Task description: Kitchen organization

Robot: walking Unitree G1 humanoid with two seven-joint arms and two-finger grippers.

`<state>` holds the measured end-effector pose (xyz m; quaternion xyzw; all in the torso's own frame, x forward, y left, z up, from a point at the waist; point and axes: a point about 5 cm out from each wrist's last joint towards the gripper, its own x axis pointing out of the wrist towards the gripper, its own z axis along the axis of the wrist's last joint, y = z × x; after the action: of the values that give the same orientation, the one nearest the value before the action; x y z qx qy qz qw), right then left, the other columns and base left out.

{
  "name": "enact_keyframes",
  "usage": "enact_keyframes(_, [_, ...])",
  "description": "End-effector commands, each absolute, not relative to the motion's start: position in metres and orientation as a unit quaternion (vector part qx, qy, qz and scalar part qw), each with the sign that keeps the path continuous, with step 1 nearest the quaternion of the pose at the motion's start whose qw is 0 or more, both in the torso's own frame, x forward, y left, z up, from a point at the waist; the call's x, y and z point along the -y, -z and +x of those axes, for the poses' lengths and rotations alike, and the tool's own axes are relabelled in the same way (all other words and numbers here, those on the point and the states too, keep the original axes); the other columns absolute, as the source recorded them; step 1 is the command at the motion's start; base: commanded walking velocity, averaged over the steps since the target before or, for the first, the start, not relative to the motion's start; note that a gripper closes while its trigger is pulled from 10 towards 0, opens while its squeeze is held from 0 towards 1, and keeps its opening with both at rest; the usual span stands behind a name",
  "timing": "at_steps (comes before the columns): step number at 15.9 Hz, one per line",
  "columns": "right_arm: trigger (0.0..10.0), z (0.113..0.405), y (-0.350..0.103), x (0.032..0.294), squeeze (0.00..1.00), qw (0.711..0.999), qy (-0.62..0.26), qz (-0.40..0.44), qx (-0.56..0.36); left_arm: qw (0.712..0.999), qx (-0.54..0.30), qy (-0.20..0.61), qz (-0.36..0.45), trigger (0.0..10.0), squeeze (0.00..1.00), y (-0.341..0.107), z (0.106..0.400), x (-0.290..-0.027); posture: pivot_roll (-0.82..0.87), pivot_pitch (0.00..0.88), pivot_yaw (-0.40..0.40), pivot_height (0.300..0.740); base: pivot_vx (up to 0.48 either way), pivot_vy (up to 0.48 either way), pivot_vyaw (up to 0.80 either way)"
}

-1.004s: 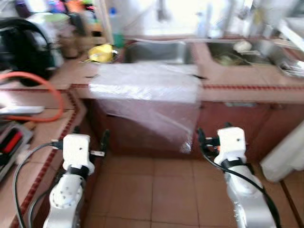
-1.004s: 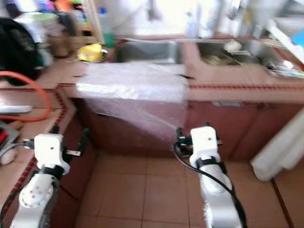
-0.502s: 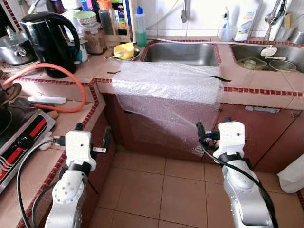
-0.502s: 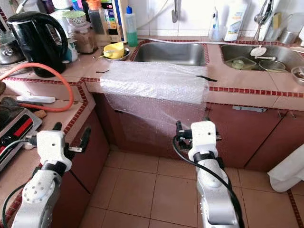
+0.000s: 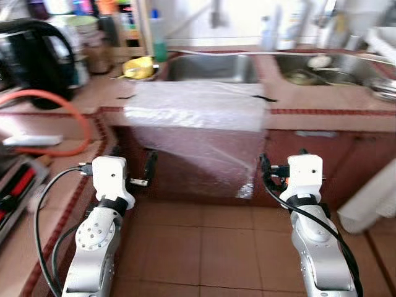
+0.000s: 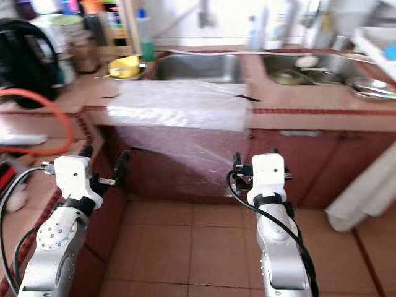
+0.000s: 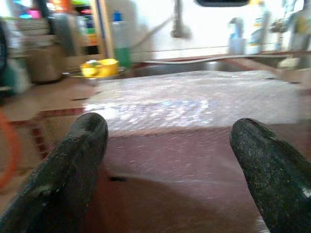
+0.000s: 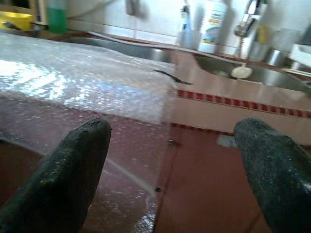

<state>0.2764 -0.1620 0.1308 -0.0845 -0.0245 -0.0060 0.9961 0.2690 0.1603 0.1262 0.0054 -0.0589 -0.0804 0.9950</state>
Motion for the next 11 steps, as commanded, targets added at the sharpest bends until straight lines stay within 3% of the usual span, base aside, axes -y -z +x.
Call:
enact_keyframes(1, [10.0,0.2769,-0.1389,0.1621,0.00,0.996,0.010,-0.085,0.039,0.995,0.058,0.083,0.003,10.0,0.00,-0.1279,0.2705,-0.1610,-0.02,0.003,0.045,0.740,0.000,0.000,-0.77])
enact_keyframes(4, [10.0,0.2773,-0.1415,0.1605,0.00,0.995,0.008,-0.084,0.046,0.994,0.059,0.089,-0.008,10.0,0.00,-0.1291,0.2706,-0.1594,-0.02,0.006,0.047,0.740,0.193,0.000,-0.16])
enact_keyframes(11, [10.0,0.2782,-0.1438,0.1592,0.00,0.995,0.011,-0.083,0.052,0.993,0.055,0.104,-0.012,10.0,0.00,-0.1289,0.2712,-0.1584,-0.02,0.008,0.055,0.740,0.387,0.000,0.00])
